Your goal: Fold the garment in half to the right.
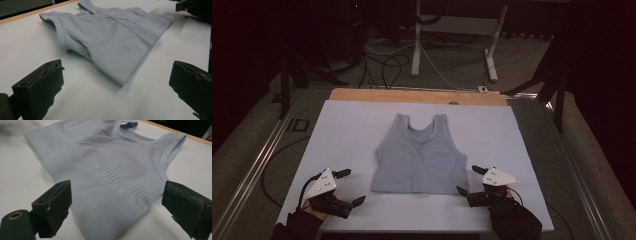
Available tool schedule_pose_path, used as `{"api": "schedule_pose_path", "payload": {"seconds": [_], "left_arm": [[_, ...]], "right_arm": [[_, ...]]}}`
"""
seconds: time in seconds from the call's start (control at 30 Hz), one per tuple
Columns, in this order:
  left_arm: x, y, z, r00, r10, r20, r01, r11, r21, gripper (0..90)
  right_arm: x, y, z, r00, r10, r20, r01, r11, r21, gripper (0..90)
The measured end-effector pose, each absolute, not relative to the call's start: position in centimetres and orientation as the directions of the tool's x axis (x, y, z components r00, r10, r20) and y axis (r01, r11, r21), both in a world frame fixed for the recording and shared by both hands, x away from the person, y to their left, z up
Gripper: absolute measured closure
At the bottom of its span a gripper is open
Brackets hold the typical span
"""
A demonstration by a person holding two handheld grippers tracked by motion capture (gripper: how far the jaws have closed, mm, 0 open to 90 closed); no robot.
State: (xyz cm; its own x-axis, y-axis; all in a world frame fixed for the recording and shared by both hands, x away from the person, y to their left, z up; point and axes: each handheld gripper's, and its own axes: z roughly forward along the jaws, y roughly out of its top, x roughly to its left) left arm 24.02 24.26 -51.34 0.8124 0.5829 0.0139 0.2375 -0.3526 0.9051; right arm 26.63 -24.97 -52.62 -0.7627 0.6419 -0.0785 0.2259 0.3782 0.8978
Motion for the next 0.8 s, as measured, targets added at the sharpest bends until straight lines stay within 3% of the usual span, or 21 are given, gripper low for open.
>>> {"api": "schedule_pose_path", "payload": {"seconds": [0.2, 0.8], "left_arm": [[23.9, 24.1, -51.2, 0.816, 0.579, 0.015, 0.235, -0.355, 0.905, 0.2], [24.0, 22.8, -50.2, 0.819, 0.574, 0.011, 0.247, -0.369, 0.896, 0.2]], "right_arm": [[26.5, -25.1, -52.3, -0.761, 0.648, -0.030, 0.248, 0.333, 0.910, 9.3], [25.7, -23.6, -50.6, -0.756, 0.645, -0.111, 0.198, 0.386, 0.901, 9.4]]}}
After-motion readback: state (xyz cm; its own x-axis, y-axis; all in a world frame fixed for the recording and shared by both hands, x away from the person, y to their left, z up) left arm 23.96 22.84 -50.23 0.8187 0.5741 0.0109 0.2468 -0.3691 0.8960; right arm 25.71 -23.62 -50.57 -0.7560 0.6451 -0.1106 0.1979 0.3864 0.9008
